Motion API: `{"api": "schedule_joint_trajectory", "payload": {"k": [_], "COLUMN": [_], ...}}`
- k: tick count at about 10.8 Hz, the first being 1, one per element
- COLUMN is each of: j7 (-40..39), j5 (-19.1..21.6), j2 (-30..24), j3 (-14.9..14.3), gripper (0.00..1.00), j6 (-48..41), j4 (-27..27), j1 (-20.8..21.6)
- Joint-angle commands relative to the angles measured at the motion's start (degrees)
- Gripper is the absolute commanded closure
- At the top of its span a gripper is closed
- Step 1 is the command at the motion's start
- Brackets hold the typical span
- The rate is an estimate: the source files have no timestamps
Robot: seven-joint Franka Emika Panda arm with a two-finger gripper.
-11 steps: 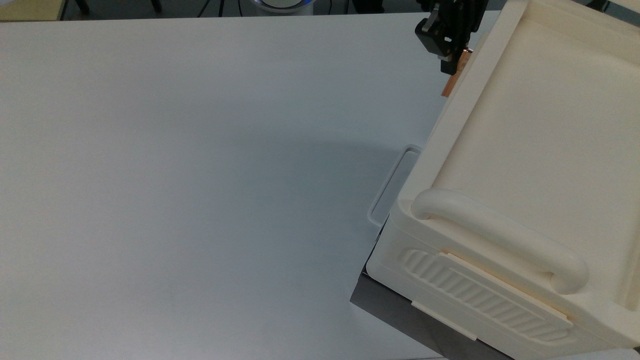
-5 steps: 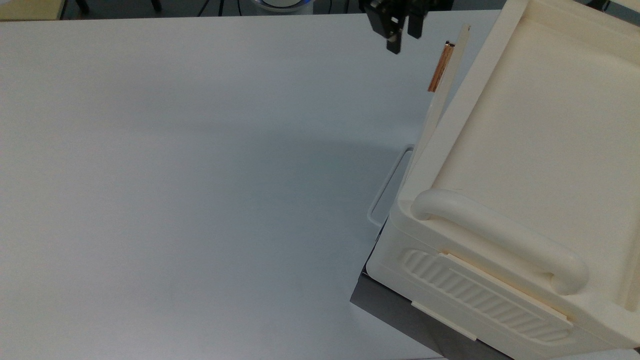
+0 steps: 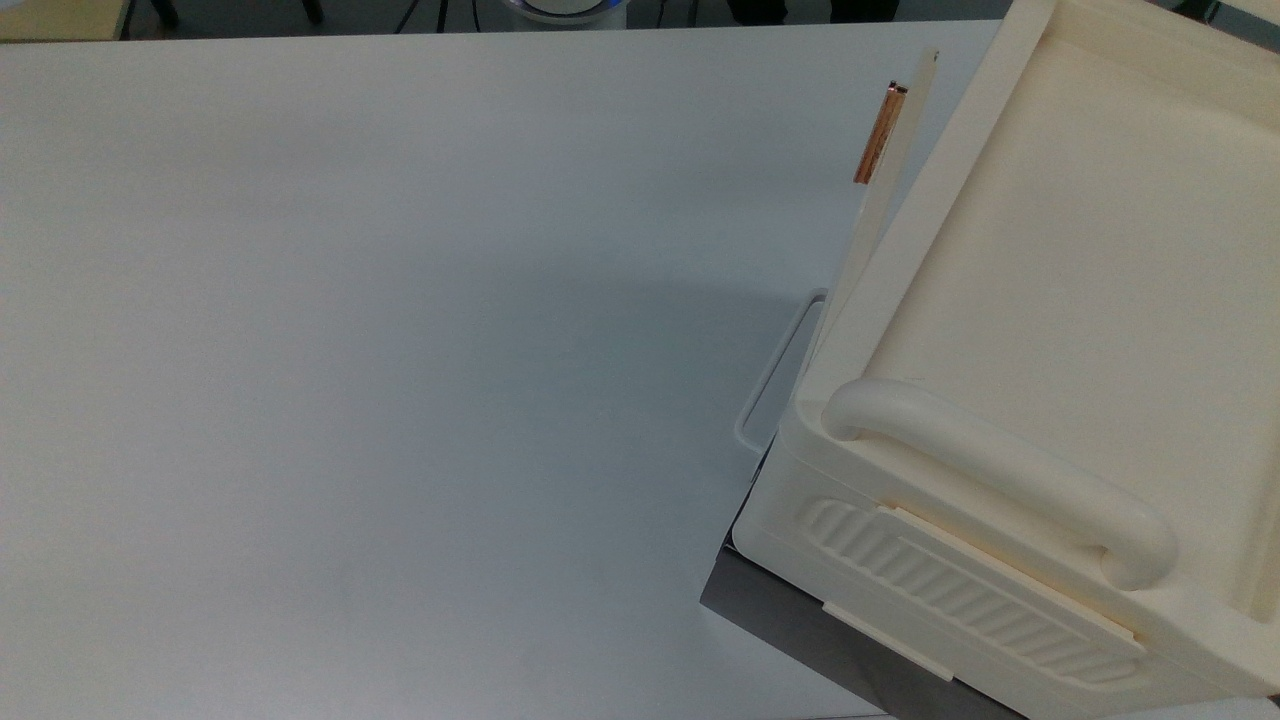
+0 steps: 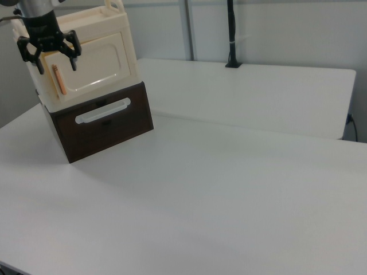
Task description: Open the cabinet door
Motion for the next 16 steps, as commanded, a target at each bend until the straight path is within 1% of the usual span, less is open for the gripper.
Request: {"api": "schedule_joint_trajectory", "payload": {"k": [1,4,6,8,10,11,12,13,14,16], "j7": [10.0,15.9,19.9,20.5,20.5,20.3,19.7,17.8,13.2,6.4], "j5": [4.4,4.5,4.2,4.5,4.6,5.0,5.9,6.4,6.5,6.4], "j2": [-0.1,1.0,3.6,5.6,6.6,6.6,6.6,6.3,5.8,5.6], "j3": [0.9,0.9,0.9,1.0,1.0,1.0,1.1,1.1,1.1,1.0], "gripper": [0.1,0.1,0.1,0.1,0.1,0.13,0.12,0.06,0.04,0.04], "j6": [9.5,17.9,24.1,27.8,29.2,29.6,29.7,29.3,28.4,23.0], "j4": [-0.1,-0.1,-0.1,-0.4,-0.5,-0.5,-0.5,-0.4,-0.5,-0.1], "j1": [2.4,6.7,8.7,9.8,10.2,10.2,10.2,10.0,10.0,9.5]}}
